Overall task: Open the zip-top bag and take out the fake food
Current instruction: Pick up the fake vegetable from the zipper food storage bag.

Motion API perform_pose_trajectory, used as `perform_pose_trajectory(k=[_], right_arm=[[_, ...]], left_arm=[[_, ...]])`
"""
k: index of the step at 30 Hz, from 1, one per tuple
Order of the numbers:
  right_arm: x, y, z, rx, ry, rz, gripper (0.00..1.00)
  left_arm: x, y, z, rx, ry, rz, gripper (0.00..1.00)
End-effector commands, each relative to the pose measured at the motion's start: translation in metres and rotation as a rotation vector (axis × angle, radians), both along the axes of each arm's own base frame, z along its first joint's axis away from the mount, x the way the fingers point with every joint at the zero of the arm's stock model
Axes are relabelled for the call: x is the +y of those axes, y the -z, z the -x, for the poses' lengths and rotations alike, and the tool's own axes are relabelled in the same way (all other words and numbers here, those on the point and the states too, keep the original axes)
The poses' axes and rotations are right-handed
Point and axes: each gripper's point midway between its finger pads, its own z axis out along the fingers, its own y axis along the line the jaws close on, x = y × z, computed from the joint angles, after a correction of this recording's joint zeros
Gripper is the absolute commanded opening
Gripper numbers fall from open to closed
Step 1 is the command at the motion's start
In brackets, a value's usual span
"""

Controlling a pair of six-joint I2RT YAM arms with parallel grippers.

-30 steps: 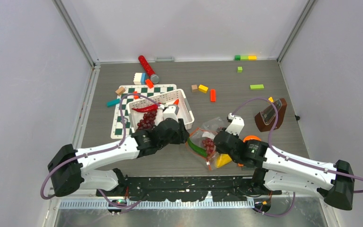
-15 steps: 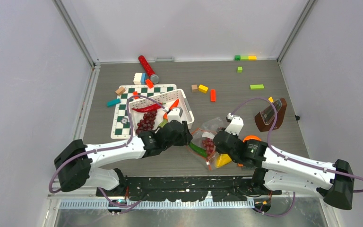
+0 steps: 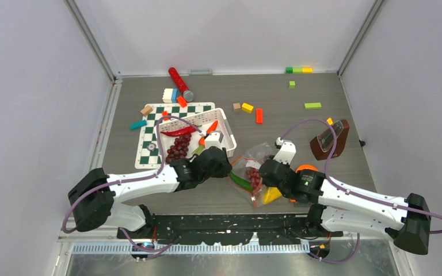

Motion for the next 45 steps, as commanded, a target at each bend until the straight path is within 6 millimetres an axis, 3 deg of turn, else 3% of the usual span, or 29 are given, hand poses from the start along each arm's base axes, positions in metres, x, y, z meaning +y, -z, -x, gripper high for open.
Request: perform_pose_trajectory(k=[1,6,17,33,45], right_arm=[[0.007,-0.012,-0.007,-0.031,0.013,-0.035,0.00],[0.007,-0.012,-0.006,-0.030,0.013,-0.035,0.00],[0.008,-0.009,-0.006,-0.025,0.013,-0.032,0.00],[0.012,-0.006,-0.007,-0.014,0.005,-0.026,0.00],[0.012,-0.005,-0.006,-0.011,0.006,-0.026,0.00]], left_arm=[[-0.004,-0.027,-0.008,-0.068,-0.010,0.042,0.21],[0.006,-0.034,-0.011,-0.097,-0.032,0.013,0.19],[0.019,-0.073,-0.020,-0.222,-0.027,-0.023,0.20],[0.009,-0.056,-0.012,-0.208,0.058,-0.079,0.25],[0.011,-0.068,-0.011,-0.229,0.051,-0.051,0.11]])
